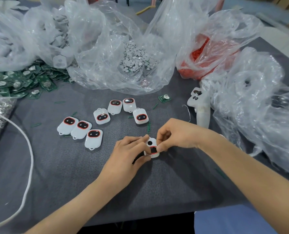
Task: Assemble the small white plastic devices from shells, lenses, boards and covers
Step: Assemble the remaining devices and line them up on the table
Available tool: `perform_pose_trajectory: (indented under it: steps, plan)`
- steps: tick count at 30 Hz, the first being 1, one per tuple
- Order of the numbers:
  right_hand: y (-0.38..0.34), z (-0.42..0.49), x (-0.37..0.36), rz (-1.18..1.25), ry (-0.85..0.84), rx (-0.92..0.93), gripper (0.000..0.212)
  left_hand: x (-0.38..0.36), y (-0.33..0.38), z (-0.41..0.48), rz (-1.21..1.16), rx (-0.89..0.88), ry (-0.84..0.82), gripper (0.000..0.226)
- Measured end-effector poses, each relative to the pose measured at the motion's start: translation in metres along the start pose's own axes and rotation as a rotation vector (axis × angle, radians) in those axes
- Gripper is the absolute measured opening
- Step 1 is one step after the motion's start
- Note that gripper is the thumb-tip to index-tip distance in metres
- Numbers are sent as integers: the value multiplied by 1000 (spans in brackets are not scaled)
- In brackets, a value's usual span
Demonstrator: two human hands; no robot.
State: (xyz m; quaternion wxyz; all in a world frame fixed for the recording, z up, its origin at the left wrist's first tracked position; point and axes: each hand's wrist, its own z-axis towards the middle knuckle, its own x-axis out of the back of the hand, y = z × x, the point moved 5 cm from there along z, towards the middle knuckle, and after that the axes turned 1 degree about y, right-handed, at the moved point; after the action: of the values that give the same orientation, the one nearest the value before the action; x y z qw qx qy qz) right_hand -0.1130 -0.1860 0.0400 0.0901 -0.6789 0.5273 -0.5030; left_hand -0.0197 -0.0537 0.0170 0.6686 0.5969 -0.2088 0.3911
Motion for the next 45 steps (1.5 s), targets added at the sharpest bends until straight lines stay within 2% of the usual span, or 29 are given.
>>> perform_pose_trajectory:
  steps: [3, 7, 10, 12, 15, 19, 26, 30, 33, 41, 45]
  plan:
    - [-1, -4, -4, 52, 50, -39, 5, 1, 1, 0, 14, -5, 2, 14]
    - [-2, -11, -8, 1, 200, -146, 11, 1, 1, 0, 31, 0, 22, 21]
    - [-7, -18, -14, -54, 308, -178, 7, 3, -1, -1, -42, 77, 54, 47]
    - [-13, -21, -17, -132, 361, -180, 8, 1, 2, -1, 23, 34, 33, 61]
    - [-23, -23, -21, -342, 410, -146, 8, 0, 8, -1, 157, 0, 58, 54]
    - [-26, -22, -27, -523, 394, -118, 15, -2, 12, 0, 188, 55, 115, 44]
    - [-30, -15, -28, -657, 284, -108, 20, -5, 14, 2, 223, 110, 116, 41]
    - [-31, -12, -21, -615, 233, -115, 21, -7, 13, 2, 238, 130, 130, 41]
    - [-28, -17, -11, -445, 263, -89, 13, -8, 12, 2, 231, 137, 128, 43]
    - [-22, -28, -29, -325, 611, -128, 7, -7, 13, 0, 240, 160, 162, 52]
    - [-21, -32, -35, -290, 683, -76, 7, -8, 12, -2, 257, 184, 179, 43]
